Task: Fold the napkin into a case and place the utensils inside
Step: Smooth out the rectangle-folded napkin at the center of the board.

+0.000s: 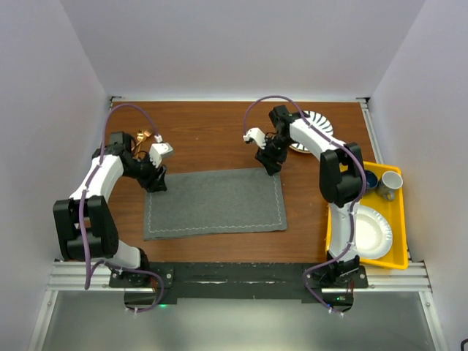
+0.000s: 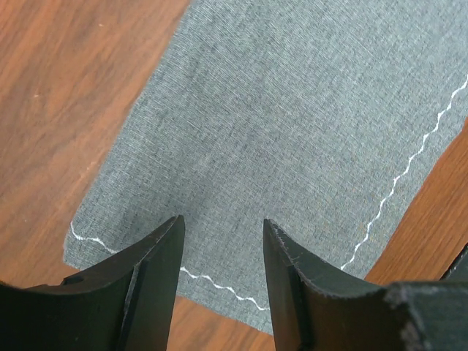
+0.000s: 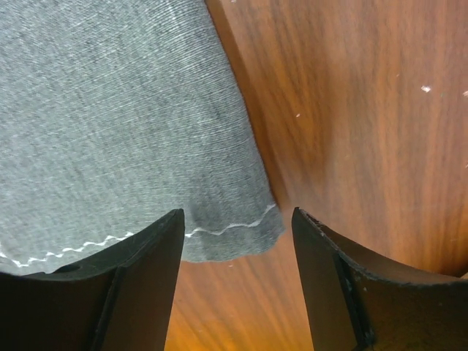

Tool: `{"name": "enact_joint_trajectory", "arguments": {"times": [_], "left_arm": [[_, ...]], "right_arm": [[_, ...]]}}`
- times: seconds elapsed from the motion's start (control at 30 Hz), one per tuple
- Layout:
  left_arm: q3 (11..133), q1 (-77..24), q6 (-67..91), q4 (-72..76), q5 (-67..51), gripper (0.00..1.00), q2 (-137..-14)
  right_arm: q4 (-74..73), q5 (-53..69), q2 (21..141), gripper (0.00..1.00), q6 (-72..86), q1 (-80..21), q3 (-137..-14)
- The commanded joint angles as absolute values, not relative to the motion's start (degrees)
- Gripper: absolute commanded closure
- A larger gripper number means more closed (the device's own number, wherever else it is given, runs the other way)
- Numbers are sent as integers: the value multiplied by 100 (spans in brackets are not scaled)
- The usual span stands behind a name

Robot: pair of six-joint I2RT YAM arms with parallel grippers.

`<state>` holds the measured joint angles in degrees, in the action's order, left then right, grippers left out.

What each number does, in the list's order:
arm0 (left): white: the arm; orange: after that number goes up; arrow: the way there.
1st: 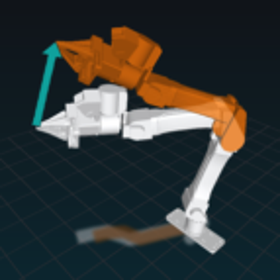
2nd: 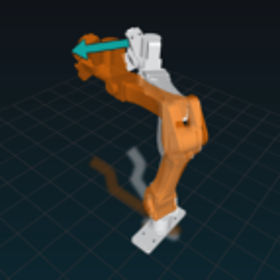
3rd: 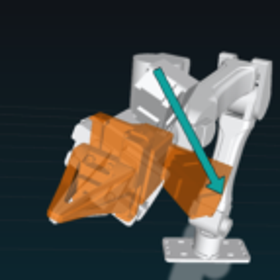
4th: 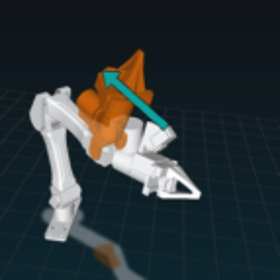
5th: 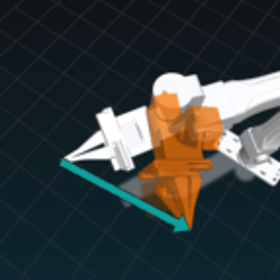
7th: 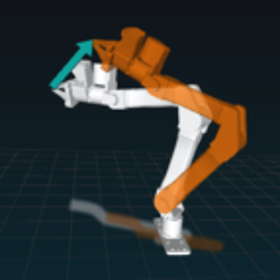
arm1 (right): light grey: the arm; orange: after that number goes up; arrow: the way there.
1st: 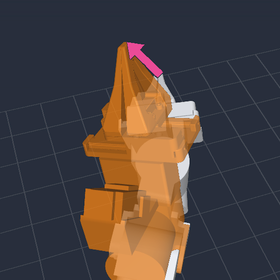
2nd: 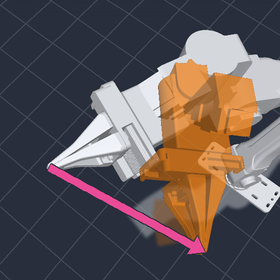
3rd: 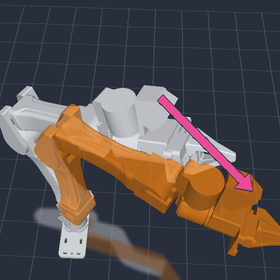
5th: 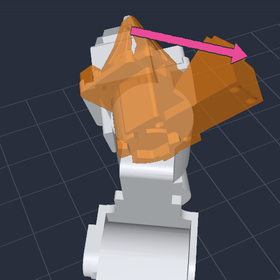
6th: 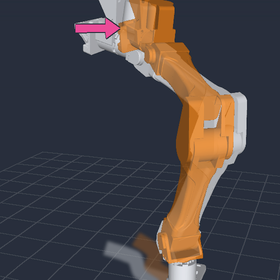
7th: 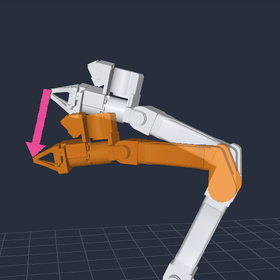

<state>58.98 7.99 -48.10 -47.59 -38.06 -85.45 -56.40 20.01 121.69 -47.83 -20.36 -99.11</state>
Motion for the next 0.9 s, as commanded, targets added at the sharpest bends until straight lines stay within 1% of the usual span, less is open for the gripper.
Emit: {"name": "enact_joint_trajectory", "arguments": {"times": [0.0,0.03,0.07,0.1,0.27,0.37,0.4,0.5,0.7,0.77,0.87], "left_arm": [[5827,738,-5115,-4825,-3823,48,-8297],[5827,738,-5124,-4834,-3815,48,-8297],[5836,738,-5141,-4860,-3814,48,-8288],[5845,738,-5159,-4860,-3814,48,-8297],[5915,729,-5221,-4904,-3788,49,-8323],[5950,729,-5282,-4957,-3841,49,-8332],[5950,738,-5343,-4974,-3876,50,-8332],[5976,712,-5676,-5255,-3981,51,-8323],[5994,659,-5853,-5282,-3929,52,-8262],[5986,607,-5906,-5247,-3937,52,-8227],[5924,475,-6020,-5194,-3946,53,-8235]], "right_arm": [[-5713,2056,12287,43,-5203,-2057,-10248],[-5748,2057,12365,48,-5255,-2057,-10257],[-5757,2057,12410,60,-5343,-2048,-10257],[-5783,2083,12445,64,-5379,-2039,-10266],[-6003,2162,12691,81,-5555,-1978,-10301],[-6020,2364,12726,97,-5485,-1872,-10345],[-6212,2425,12753,100,-5493,-1855,-10432],[-6940,2924,12718,100,-5660,-1811,-10468],[-7934,3769,12077,100,-5792,-1811,-9835],[-8016,3815,12146,100,-5748,-1802,-9983],[-7761,3665,12619,100,-5564,-1600,-10421]]}}
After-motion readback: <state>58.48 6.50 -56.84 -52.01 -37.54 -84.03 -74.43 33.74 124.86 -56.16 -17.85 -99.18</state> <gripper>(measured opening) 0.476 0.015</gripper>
